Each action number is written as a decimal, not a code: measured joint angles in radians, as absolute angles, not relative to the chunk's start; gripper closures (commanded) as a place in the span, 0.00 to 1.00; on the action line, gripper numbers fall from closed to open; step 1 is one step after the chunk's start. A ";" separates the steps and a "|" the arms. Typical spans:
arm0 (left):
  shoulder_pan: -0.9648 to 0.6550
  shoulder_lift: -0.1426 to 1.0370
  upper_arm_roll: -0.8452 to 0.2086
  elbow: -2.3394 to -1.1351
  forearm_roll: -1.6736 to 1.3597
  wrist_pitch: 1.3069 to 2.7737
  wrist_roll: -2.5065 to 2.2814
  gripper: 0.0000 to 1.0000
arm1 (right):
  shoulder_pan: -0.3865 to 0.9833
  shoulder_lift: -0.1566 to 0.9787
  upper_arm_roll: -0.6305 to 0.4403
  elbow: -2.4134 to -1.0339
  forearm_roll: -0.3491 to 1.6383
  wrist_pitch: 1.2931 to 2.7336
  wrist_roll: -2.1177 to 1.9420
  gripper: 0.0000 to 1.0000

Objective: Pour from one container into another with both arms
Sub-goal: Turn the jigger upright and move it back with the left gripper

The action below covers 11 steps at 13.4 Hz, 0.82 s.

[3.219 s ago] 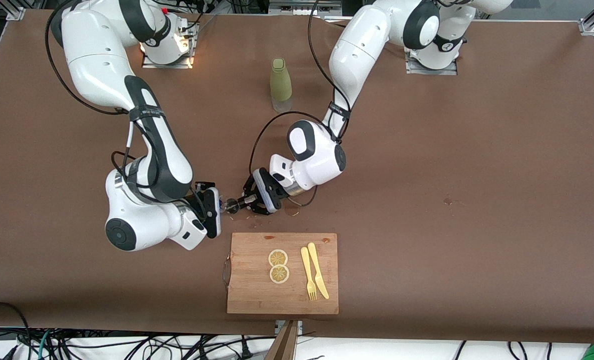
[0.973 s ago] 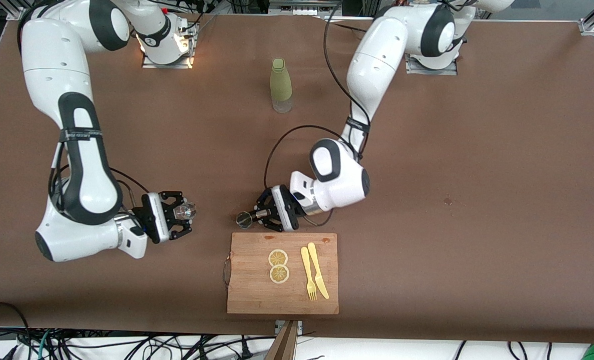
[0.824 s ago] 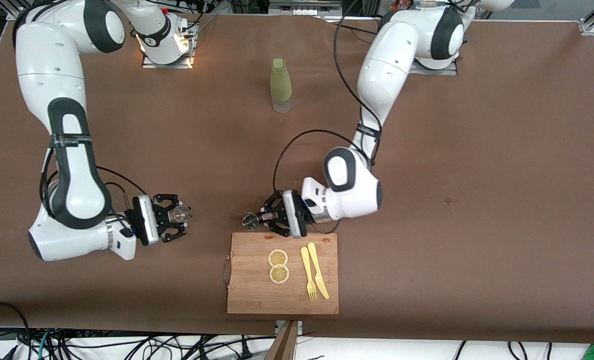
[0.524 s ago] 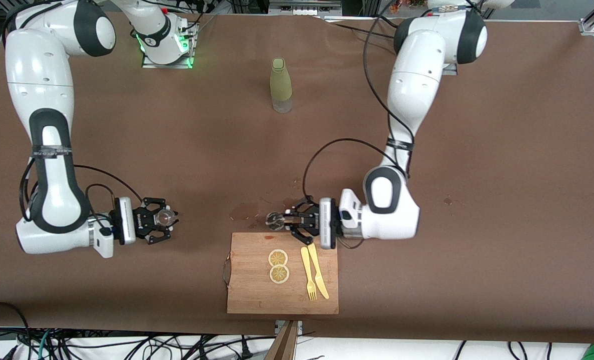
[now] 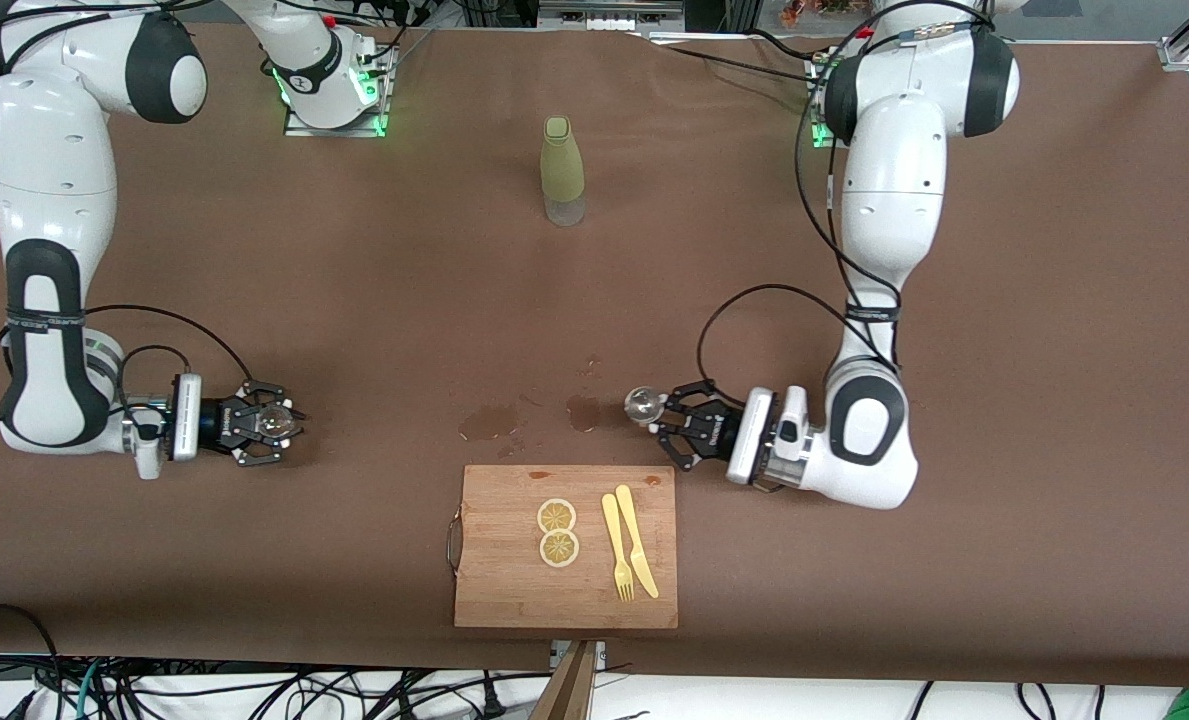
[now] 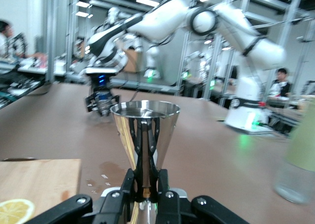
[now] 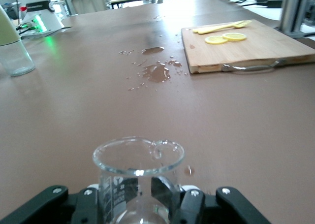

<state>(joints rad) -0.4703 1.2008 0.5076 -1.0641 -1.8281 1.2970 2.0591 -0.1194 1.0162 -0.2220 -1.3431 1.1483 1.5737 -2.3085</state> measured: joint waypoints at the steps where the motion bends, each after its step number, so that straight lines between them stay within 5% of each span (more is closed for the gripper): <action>1: -0.455 1.201 0.528 -1.091 -1.828 1.233 2.102 1.00 | -0.128 1.016 -0.225 -1.356 1.171 1.573 -2.328 0.75; 6: -0.384 1.208 0.688 -1.183 -1.755 0.964 2.283 1.00 | -0.134 1.017 -0.240 -1.440 1.290 1.573 -2.419 0.75; 11: -0.313 1.230 0.712 -1.195 -1.606 0.961 2.429 1.00 | -0.124 1.021 -0.238 -1.446 1.300 1.570 -2.419 0.63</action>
<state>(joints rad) -0.3134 1.2296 0.7122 -1.1954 -1.6064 0.9610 2.4294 -0.1236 1.0207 -0.2380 -1.4459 1.2998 1.5705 -2.4190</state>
